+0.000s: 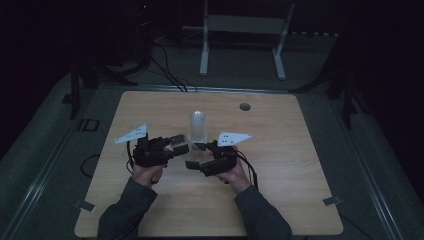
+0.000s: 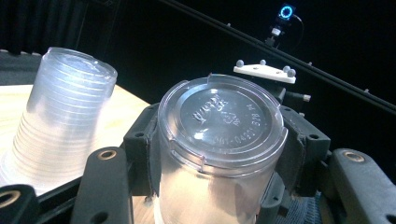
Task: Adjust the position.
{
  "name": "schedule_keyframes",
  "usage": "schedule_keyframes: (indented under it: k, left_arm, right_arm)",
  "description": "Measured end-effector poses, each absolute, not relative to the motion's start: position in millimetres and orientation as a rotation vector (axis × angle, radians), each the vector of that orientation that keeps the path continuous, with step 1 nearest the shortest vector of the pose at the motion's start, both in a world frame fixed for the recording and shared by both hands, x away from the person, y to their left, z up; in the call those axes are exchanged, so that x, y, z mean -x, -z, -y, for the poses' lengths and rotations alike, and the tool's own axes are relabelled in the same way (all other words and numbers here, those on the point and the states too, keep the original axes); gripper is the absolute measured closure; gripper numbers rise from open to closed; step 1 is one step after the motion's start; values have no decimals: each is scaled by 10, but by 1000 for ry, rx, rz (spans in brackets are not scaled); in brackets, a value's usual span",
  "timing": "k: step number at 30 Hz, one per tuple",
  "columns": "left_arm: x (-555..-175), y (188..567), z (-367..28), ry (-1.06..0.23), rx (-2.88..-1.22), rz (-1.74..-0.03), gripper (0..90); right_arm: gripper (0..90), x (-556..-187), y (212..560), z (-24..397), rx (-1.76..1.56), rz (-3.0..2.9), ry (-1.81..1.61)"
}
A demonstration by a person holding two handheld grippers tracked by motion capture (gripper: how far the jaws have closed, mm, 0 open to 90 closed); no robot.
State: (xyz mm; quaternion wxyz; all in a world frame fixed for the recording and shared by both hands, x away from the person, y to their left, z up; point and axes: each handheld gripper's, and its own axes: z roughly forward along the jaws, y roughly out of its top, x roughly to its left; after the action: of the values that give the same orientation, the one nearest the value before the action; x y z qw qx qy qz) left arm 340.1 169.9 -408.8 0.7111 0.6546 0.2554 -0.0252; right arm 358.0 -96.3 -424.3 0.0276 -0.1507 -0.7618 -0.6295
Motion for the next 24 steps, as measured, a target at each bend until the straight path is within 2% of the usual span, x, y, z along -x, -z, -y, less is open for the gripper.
schedule_keyframes:
  k: [8, 15, 24]
  left_arm:
    - [-3415, 4100, -1707, 67, -1446, -577, 405]
    - [-3423, 4097, -1713, 60, -1451, -622, 280]
    - [-3414, 4068, -1743, 23, -1491, -622, 260]
  right_arm:
    - [277, -3572, 4229, 954, 452, 2379, 1934]
    - [281, -3568, 4222, 958, 449, 2398, 1923]
    - [281, -3590, 4167, 1004, 461, 2455, 1901]
